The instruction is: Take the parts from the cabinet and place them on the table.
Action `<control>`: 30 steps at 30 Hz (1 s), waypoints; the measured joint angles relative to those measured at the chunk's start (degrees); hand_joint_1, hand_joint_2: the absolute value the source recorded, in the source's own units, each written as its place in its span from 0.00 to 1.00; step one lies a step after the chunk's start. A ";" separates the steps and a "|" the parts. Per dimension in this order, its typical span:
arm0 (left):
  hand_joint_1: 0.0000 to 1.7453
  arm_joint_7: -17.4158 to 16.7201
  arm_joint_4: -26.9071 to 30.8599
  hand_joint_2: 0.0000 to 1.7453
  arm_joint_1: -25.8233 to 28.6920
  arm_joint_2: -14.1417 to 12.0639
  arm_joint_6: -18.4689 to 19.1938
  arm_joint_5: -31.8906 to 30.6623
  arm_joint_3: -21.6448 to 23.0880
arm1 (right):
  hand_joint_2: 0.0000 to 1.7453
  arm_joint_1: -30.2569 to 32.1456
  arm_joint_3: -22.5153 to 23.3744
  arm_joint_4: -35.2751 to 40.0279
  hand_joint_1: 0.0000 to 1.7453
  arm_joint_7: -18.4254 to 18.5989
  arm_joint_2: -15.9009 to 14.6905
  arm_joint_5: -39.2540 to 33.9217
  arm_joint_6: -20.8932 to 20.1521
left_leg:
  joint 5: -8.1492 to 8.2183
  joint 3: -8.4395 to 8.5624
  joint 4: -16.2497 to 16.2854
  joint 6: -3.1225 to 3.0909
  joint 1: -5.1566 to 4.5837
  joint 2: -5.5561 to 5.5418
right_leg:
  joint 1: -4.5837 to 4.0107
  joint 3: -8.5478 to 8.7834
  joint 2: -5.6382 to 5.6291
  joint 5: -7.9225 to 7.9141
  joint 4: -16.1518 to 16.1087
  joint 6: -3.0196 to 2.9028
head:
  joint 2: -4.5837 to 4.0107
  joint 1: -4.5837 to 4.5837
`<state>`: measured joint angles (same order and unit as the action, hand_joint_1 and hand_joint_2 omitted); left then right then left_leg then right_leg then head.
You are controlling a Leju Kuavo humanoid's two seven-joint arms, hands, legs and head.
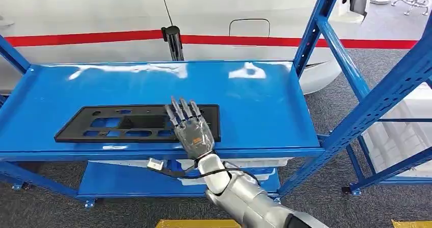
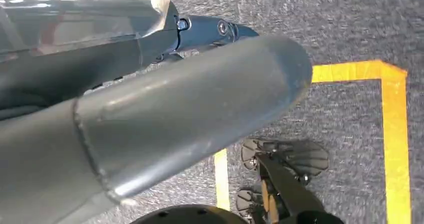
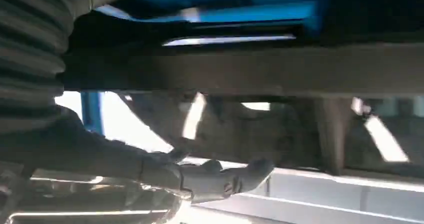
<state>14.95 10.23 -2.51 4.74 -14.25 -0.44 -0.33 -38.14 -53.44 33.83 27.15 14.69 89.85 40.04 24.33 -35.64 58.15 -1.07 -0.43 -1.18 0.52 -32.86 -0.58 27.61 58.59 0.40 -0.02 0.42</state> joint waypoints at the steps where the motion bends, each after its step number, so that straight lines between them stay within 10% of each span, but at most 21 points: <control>1: 0.00 -0.02 0.00 0.00 -0.05 -0.04 0.22 -0.35 0.28 | 1.00 -0.56 0.00 -1.33 0.00 0.74 -0.28 0.00 -0.02 | 0.01 0.07 0.00 -0.01 0.00 0.01 | 0.01 0.05 0.00 0.00 -0.01 0.00 | 0.00 0.00; 9: 0.00 -0.04 0.00 0.00 -0.30 -0.09 0.63 -1.46 1.46 | 1.00 -2.29 0.42 -5.75 0.07 6.95 -2.16 0.00 -2.73 | 0.74 1.60 -0.03 -0.07 -0.12 0.00 | 0.02 0.95 0.00 0.58 -0.08 -0.06 | 0.00 -0.02; 10: 0.00 -0.04 0.00 0.00 -0.32 -0.09 0.63 -1.44 1.46 | 1.00 -2.41 0.50 -6.18 0.95 8.09 -2.49 0.00 -3.28 | 0.77 1.72 -0.03 -0.10 -0.13 0.01 | 0.02 1.05 -0.01 0.60 -0.09 -0.05 | 0.00 0.00; 11: 0.00 -0.04 0.00 0.00 -0.34 -0.09 0.63 -1.46 1.46 | 1.00 -2.52 0.70 -6.55 1.00 8.57 -2.80 0.00 -3.83 | 0.77 1.77 -0.02 -0.11 -0.14 0.01 | 0.02 1.12 -0.01 0.60 -0.09 -0.05 | 0.00 -0.02; 30: 0.00 0.13 0.00 0.00 -0.37 -0.09 0.63 -2.14 1.46 | 1.00 -2.12 3.65 -8.00 1.00 7.86 -5.13 0.02 -0.02 | 0.80 1.82 -0.02 -0.15 -0.14 0.02 | 0.04 1.21 -0.01 0.62 -0.15 -0.02 | 0.00 0.00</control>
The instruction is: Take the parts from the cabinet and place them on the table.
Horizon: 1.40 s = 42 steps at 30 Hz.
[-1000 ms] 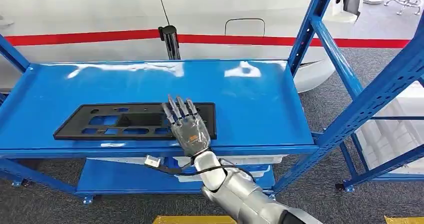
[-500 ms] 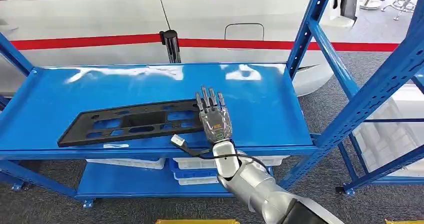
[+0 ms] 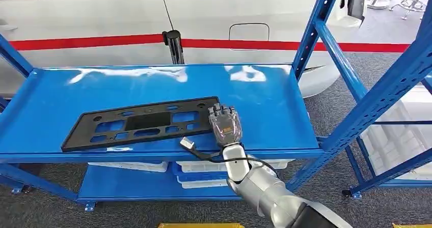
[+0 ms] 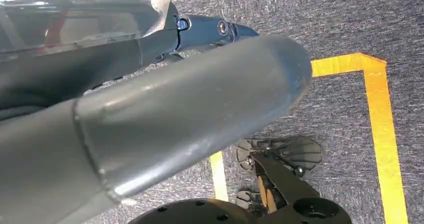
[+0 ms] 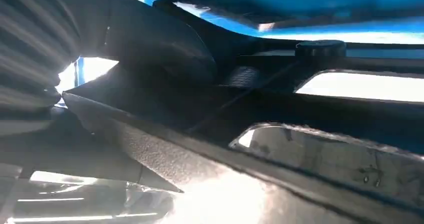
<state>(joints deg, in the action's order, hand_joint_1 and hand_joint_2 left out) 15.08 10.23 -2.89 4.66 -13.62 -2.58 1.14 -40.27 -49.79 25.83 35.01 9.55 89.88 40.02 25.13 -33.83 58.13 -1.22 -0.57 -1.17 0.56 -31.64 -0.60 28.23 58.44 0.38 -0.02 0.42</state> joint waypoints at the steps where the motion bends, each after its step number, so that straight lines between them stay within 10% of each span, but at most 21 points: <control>1: 0.00 0.00 0.00 0.00 0.00 0.00 0.00 -0.02 0.00 | 1.00 0.00 0.00 0.02 1.00 0.00 -0.04 0.00 0.00 | 0.00 0.00 0.00 0.00 0.00 0.00 | 0.00 -0.01 0.00 0.00 0.00 0.00 | 0.00 0.00; 8: 0.00 -0.33 0.00 0.00 0.01 0.00 -0.28 -0.85 0.00 | 1.00 3.24 3.22 6.83 1.00 -6.91 -1.33 -1.65 0.04 | 0.01 -0.02 0.00 -0.01 0.00 0.00 | 0.00 -0.01 0.00 0.01 0.00 0.02 | 0.00 -0.02; 16: 0.00 -0.63 0.00 0.00 0.00 -0.02 -0.94 -1.05 0.00 | 1.00 14.26 25.94 27.64 1.00 -42.68 1.68 -20.80 0.09 | -0.11 -0.66 0.04 -0.06 0.00 -0.07 | 0.01 0.04 0.05 -0.07 0.00 0.05 | 0.00 0.00; 21: 0.00 0.04 0.00 0.00 0.06 -0.02 -1.36 -0.94 -0.02 | 1.00 16.77 31.19 38.50 1.00 -49.38 2.19 -36.78 0.02 | -0.10 -0.81 0.03 -0.06 0.00 -0.02 | 0.01 -0.12 0.00 -0.06 0.00 0.03 | 0.00 0.00; 29: 0.00 0.24 0.00 0.00 0.00 -0.07 -1.38 -0.94 -0.04 | 1.00 18.14 31.67 46.71 1.00 -50.23 1.71 -39.17 -0.04 | -0.08 -0.82 0.03 -0.07 0.00 0.02 | 0.02 -0.18 -0.12 -0.06 0.00 0.03 | 0.00 0.00; 30: 0.00 0.24 0.00 1.00 -0.01 -0.09 -1.38 -0.94 -0.04 | 1.00 18.25 31.71 47.04 1.00 -50.25 1.71 -39.17 -0.04 | -0.08 -0.82 0.03 -0.07 0.01 0.03 | 0.01 -0.18 -0.12 -0.06 0.00 0.03 | 0.00 0.00; 42: 0.00 2.19 0.00 1.00 0.10 -0.17 -0.90 -0.94 -0.28 | 1.00 22.58 31.89 61.49 1.00 -57.77 -2.60 -84.04 -16.07 | -0.07 -0.92 0.03 -0.09 -0.07 -0.02 | 0.03 -0.26 -0.02 -0.04 -0.01 0.04 | 0.00 0.00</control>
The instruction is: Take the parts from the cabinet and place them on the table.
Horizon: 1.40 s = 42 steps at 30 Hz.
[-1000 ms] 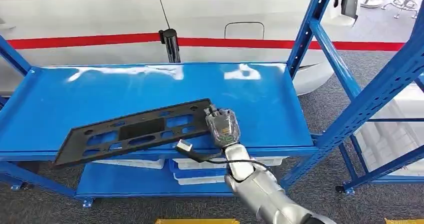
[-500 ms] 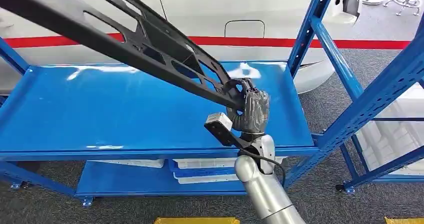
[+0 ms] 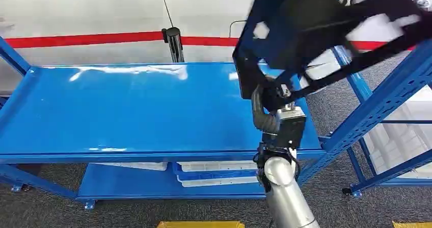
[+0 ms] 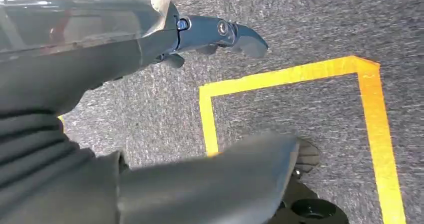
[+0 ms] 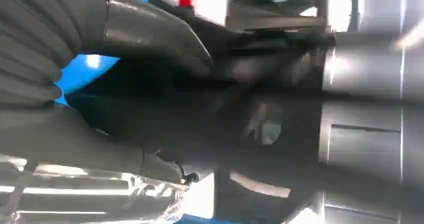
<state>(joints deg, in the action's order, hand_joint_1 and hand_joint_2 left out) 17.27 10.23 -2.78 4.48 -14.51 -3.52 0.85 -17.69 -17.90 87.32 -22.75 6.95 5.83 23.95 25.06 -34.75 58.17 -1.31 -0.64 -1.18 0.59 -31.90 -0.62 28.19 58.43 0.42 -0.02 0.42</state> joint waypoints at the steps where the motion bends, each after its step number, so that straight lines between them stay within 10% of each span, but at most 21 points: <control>1: 0.00 0.00 0.00 1.00 0.02 0.00 -0.24 0.00 0.00 | 1.00 0.70 0.26 1.22 1.00 0.18 -0.48 -0.39 -0.68 | 0.01 -0.01 0.00 -0.01 -0.06 0.00 | 0.01 0.00 0.00 0.00 0.00 0.00 | 0.00 -0.02; 12: 0.00 -1.31 0.00 1.00 0.02 -0.04 -0.98 1.03 -0.44 | 1.00 5.96 -2.34 7.40 1.00 -0.35 -2.20 -5.22 -9.77 | 0.02 -0.02 -0.01 -0.02 0.03 0.00 | 0.03 -0.02 -0.06 0.00 0.00 -0.01 | 0.00 0.00; 30: 0.00 -0.37 0.00 1.00 0.06 -0.07 -0.46 0.96 -1.44 | 1.00 13.24 -4.00 12.43 1.00 0.57 -5.77 -0.67 -7.36 | 0.04 -0.03 -0.01 0.00 -0.01 0.00 | 0.05 -0.02 -0.07 0.01 -0.01 -0.01 | 0.00 0.00; 39: 0.00 -0.48 0.00 1.00 0.03 -0.42 0.17 0.96 -1.44 | 1.00 13.57 -4.55 12.67 1.00 1.40 -6.71 -0.15 -7.54 | -0.68 0.54 -1.13 -1.94 -0.03 0.12 | -0.08 0.35 -0.08 -0.21 -0.70 0.99 | 0.00 -0.02; 42: 0.00 -0.57 0.00 1.00 -0.03 -0.37 0.37 0.96 -1.46 | 1.00 13.41 -4.70 12.76 1.00 1.79 -7.30 -0.24 -8.02 | -1.50 0.90 -2.23 -2.32 0.52 0.44 | 0.18 -3.14 0.14 5.02 7.54 -0.07 | 0.00 -0.22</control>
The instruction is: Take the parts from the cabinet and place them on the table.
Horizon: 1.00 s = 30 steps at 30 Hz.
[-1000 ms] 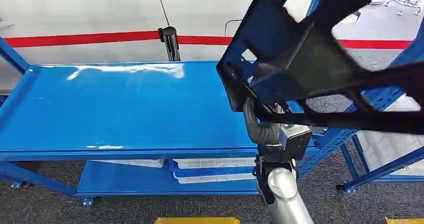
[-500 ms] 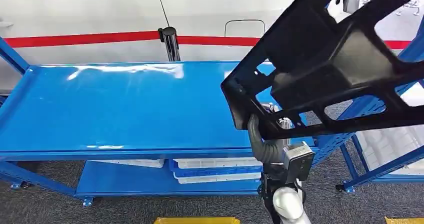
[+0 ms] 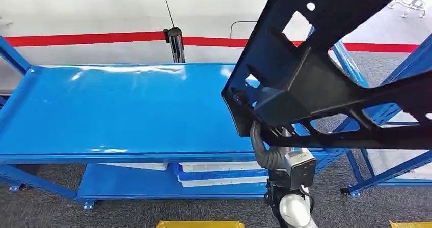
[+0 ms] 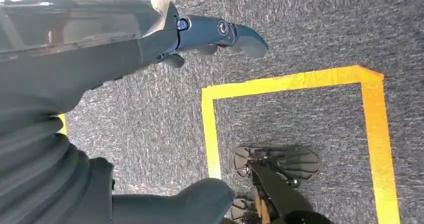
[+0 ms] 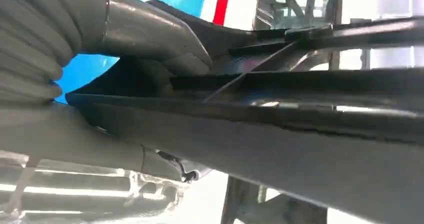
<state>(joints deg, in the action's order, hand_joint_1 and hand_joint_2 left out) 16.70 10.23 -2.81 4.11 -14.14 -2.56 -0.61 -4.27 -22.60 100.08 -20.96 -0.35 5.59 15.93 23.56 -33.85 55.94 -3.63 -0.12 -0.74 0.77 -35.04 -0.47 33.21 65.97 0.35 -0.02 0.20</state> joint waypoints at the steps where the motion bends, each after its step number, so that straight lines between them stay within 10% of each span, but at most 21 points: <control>1: 0.00 -0.04 0.00 1.00 0.00 0.00 0.06 0.00 0.00 | 1.00 0.13 -0.17 -0.04 1.00 0.78 -0.30 -0.59 -0.52 | 0.00 -0.08 -0.01 0.02 -0.03 0.04 | 0.08 -1.65 0.00 1.75 4.19 -0.10 | 0.00 0.04; 4: 0.00 -0.11 0.00 1.00 0.03 0.00 0.26 0.00 -0.07 | 1.00 0.19 -0.31 -0.37 1.00 2.30 -1.11 -2.21 -1.77 | -0.28 -0.62 0.12 0.46 0.24 0.02 | 0.77 -1.36 0.05 1.16 5.44 1.57 | 0.00 0.04; 7: 0.00 -0.22 0.00 1.00 0.02 0.02 0.35 -0.07 -0.13 | 1.00 0.00 -0.35 -0.50 1.00 3.37 -1.48 -3.45 -2.40 | -0.45 -1.52 1.23 1.53 0.75 -0.10 | 1.89 6.40 0.23 -2.58 -8.65 3.66 | 0.00 -0.04; 10: 0.00 -0.28 0.00 1.00 0.01 -0.09 0.37 -0.22 -0.17 | 1.00 -0.20 -0.37 -0.85 1.00 4.39 -1.84 -4.74 -2.88 | -0.67 -2.37 2.24 2.77 0.43 -0.45 | 0.94 5.16 -0.45 -3.13 -7.52 2.35 | 0.00 -0.03; 12: 0.00 -0.31 -0.02 1.00 0.19 -0.11 0.37 -0.26 -0.17 | 1.00 -0.21 -0.37 -1.07 1.00 4.52 -1.92 -5.11 -2.93 | -1.08 -2.86 2.31 3.23 0.91 -0.71 | 1.88 4.34 -0.19 -3.69 -7.49 1.43 | 0.00 0.15; 16: 0.00 -0.35 -0.02 1.00 0.19 -0.11 0.55 -0.63 -0.17 | 1.00 -0.46 -0.31 -1.53 1.00 5.70 -2.01 -6.40 -3.41 | 9.59 -6.71 14.48 4.16 1.19 0.30 | 0.99 3.38 0.34 -5.22 -7.43 -0.55 | 0.00 0.52; 18: 0.00 -0.35 -0.02 1.00 0.19 -0.11 0.72 -0.88 -0.17 | 1.00 -0.47 -0.28 -1.99 1.00 6.56 -2.19 -7.15 -3.78 | 11.31 -7.34 19.41 4.37 1.35 0.34 | 0.65 2.60 0.54 -5.77 -7.39 -0.59 | 0.00 0.50; 22: 0.00 -0.35 0.00 1.00 0.03 -0.09 0.87 -1.31 -0.17 | 1.00 -0.78 -0.02 -2.93 1.00 7.78 -2.43 -9.33 -4.83 | 5.99 3.52 5.31 3.35 1.32 0.43 | 0.46 1.80 0.60 -6.71 -7.38 0.05 | 0.00 0.59; 23: 0.00 -0.35 0.00 1.00 -0.15 -0.11 0.87 -1.49 -0.17 | 1.00 -0.86 0.07 -3.02 1.00 7.93 -2.45 -9.60 -4.87 | 6.77 5.57 1.91 3.05 1.05 0.34 | 0.22 1.57 0.63 -6.97 -7.38 0.45 | 0.00 0.57; 27: 0.00 -0.39 0.00 1.00 -0.07 -0.13 0.90 -2.12 -0.15 | 1.00 -1.11 0.61 -3.58 1.00 8.50 -2.53 -10.01 -4.94 | 5.34 4.77 1.39 1.80 0.05 0.36 | 0.47 1.28 0.77 -8.37 -7.85 2.20 | 0.00 0.57; 30: 0.00 -0.39 0.00 1.00 -0.21 -0.02 1.01 -2.34 0.09 | 1.00 -1.17 1.07 -3.98 1.00 8.94 -2.62 -9.83 -4.96 | 3.07 3.28 0.32 0.19 0.31 0.94 | 0.30 -1.63 0.64 -2.39 -2.03 0.71 | 0.00 0.22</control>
<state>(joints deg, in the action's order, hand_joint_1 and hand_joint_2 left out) 16.31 10.23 -3.02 4.09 -13.14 -4.90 -0.52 -5.45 -21.53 96.10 -12.02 -2.97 -4.24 10.97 26.63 -30.57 56.26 -3.44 0.19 0.19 1.07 -36.67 0.16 30.82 63.94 1.06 -0.02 0.42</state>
